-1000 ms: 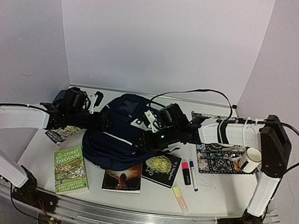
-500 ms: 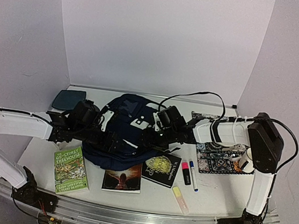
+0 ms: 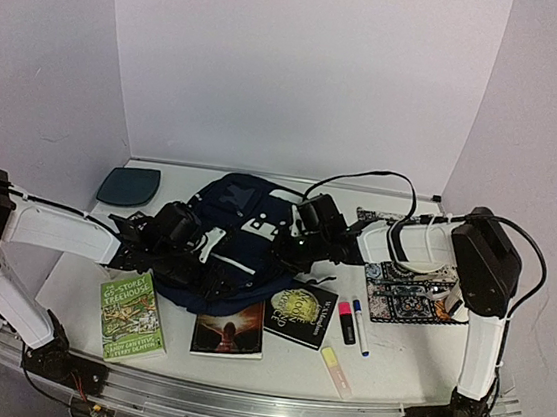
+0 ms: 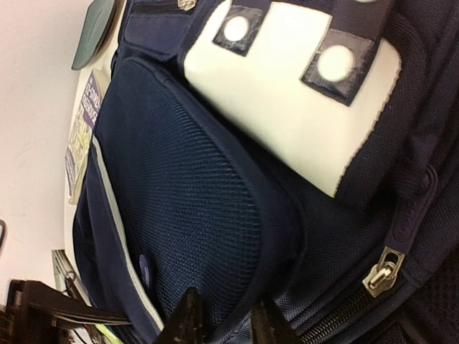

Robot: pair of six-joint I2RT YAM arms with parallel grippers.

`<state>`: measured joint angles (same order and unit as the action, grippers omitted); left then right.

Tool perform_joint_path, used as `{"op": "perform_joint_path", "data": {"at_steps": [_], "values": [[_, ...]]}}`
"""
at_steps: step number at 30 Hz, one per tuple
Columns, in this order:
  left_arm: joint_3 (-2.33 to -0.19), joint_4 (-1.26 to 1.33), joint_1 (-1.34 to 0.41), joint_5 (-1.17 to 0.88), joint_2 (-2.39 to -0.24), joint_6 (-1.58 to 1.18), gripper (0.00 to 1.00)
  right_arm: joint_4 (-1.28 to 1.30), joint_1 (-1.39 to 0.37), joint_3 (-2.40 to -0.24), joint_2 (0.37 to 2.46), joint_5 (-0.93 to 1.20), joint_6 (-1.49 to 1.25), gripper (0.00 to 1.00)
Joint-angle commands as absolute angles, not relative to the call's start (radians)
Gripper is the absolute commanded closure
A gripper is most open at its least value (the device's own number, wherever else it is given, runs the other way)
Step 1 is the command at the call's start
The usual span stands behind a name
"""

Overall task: Pack the student bag
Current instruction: Hold the largest pocket of the student bag, then pick up the second largest pocket of the student bag.

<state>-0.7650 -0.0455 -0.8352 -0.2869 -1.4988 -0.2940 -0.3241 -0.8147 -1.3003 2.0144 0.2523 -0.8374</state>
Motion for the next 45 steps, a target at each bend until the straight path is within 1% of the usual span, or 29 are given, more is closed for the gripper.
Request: {"op": "perform_joint_path", "data": {"at_steps": [1, 5, 7, 19, 23, 29, 36, 39, 40, 43, 45], "values": [[-0.817, -0.011, -0.841, -0.289, -1.543, -0.259, 0.46, -0.407, -0.821, -1.324, 2.027, 0.317, -0.869, 0.87], [-0.831, -0.006, -0.841, -0.298, -1.566, -0.253, 0.52, -0.436, -0.820, -1.321, 2.012, 0.327, -0.896, 0.98], [-0.831, -0.005, -0.841, -0.297, -1.569, -0.253, 0.53, -0.451, -0.820, -1.322, 2.003, 0.335, -0.913, 1.00], [-0.822, 0.038, -0.844, -0.239, -1.569, -0.250, 0.54, -0.571, -0.820, -1.299, 1.936, 0.350, -1.033, 1.00], [-0.816, 0.061, -0.849, -0.239, -1.575, -0.264, 0.57, -0.599, -0.820, -1.287, 1.917, 0.333, -1.063, 1.00], [-0.805, 0.105, -0.862, -0.208, -1.586, -0.288, 0.64, -0.640, -0.821, -1.275, 1.911, 0.325, -1.100, 1.00], [-0.787, 0.110, -0.864, -0.038, -1.592, -0.331, 0.74, -0.661, -0.822, -1.273, 1.918, 0.339, -1.118, 1.00], [-0.786, 0.114, -0.864, -0.012, -1.597, -0.342, 0.77, -0.663, -0.821, -1.267, 1.915, 0.336, -1.119, 1.00], [-0.788, 0.117, -0.864, -0.012, -1.601, -0.342, 0.78, -0.663, -0.821, -1.264, 1.915, 0.335, -1.118, 1.00], [-0.791, 0.119, -0.866, -0.021, -1.611, -0.339, 0.88, -0.664, -0.822, -1.261, 1.914, 0.334, -1.118, 1.00], [-0.788, 0.118, -0.869, -0.030, -1.609, -0.332, 0.90, -0.664, -0.822, -1.259, 1.913, 0.333, -1.118, 1.00]]}}
